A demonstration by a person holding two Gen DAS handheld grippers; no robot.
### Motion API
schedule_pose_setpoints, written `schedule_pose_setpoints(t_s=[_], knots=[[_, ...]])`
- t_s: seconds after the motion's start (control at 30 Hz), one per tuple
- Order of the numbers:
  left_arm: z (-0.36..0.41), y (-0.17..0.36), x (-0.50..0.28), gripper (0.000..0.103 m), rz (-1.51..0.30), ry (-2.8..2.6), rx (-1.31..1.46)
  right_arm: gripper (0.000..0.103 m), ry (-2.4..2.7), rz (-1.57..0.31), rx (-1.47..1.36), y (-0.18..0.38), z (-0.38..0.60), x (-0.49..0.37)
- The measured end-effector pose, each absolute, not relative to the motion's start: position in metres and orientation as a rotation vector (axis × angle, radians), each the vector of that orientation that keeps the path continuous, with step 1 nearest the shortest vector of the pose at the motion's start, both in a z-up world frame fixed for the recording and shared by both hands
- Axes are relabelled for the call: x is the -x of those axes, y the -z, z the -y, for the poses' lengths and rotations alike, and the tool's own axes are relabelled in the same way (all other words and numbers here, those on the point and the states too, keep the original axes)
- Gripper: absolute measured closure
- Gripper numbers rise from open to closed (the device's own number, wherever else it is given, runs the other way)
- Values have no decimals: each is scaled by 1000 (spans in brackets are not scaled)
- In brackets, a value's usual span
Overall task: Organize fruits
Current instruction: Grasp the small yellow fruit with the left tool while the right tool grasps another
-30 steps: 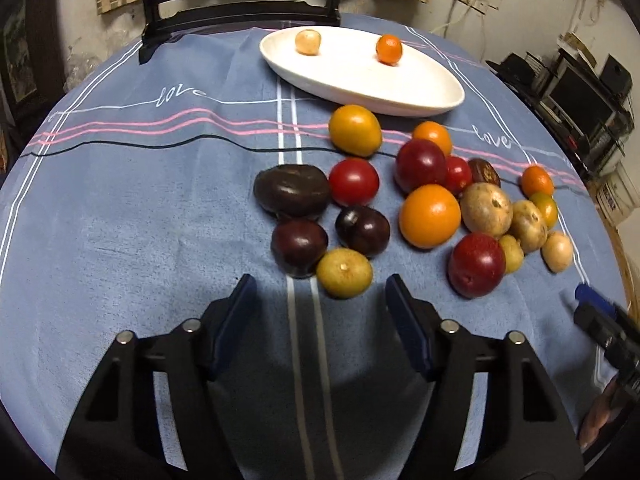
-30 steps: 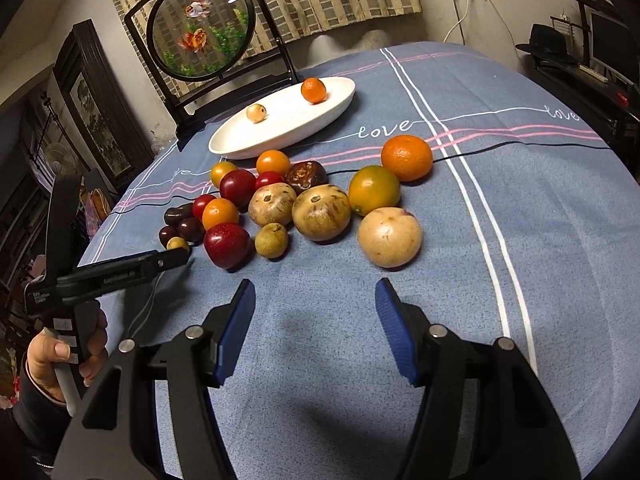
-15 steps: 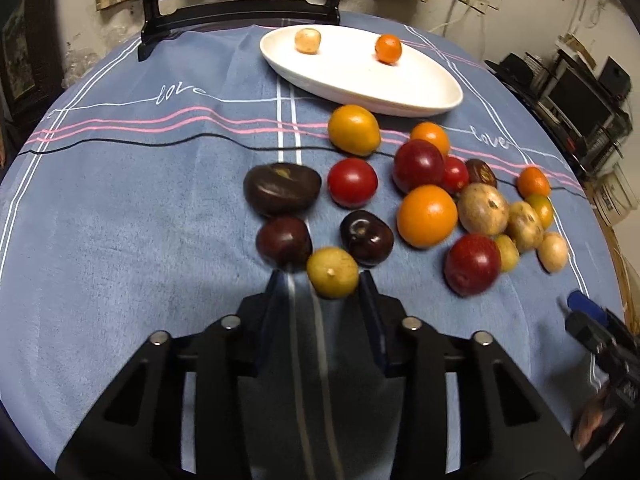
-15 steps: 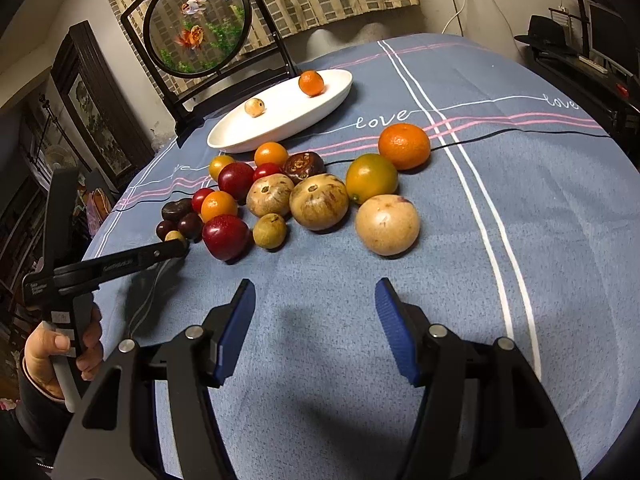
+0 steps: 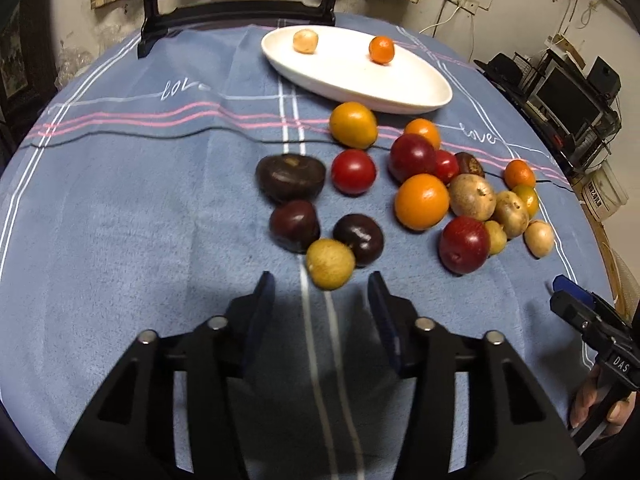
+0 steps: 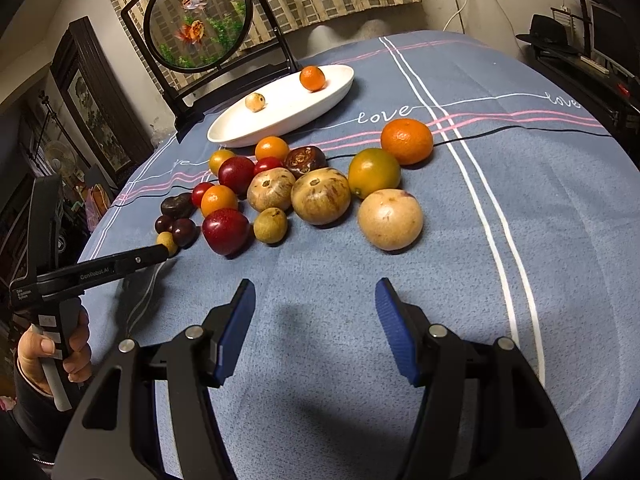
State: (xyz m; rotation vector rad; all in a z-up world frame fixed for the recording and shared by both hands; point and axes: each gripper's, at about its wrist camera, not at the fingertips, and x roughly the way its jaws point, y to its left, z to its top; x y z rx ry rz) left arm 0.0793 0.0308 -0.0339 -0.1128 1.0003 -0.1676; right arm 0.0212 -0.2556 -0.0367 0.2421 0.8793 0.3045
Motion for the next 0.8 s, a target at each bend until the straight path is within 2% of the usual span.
schedule_pose_setpoints(t_s=[0.1,0.17,0.33,0.43,0.8], knots=[[-23,36,-83,53,-1002,183,91,40,-305,-882,-242,37,256,-22],[-19,42,-88,63,-1016,173,67,40,-304,-882,-242,37,256,-22],[-14,39,-91,67,-993,176,31,40,-305,-890,-245,38,256,-23],[-14,37,-91,77,-976,168,7,40,-305,-888,-235,38,255,-22],[-29,32,-73,77,-933,200,33,40,-399,-868,-75,26,219,-23]])
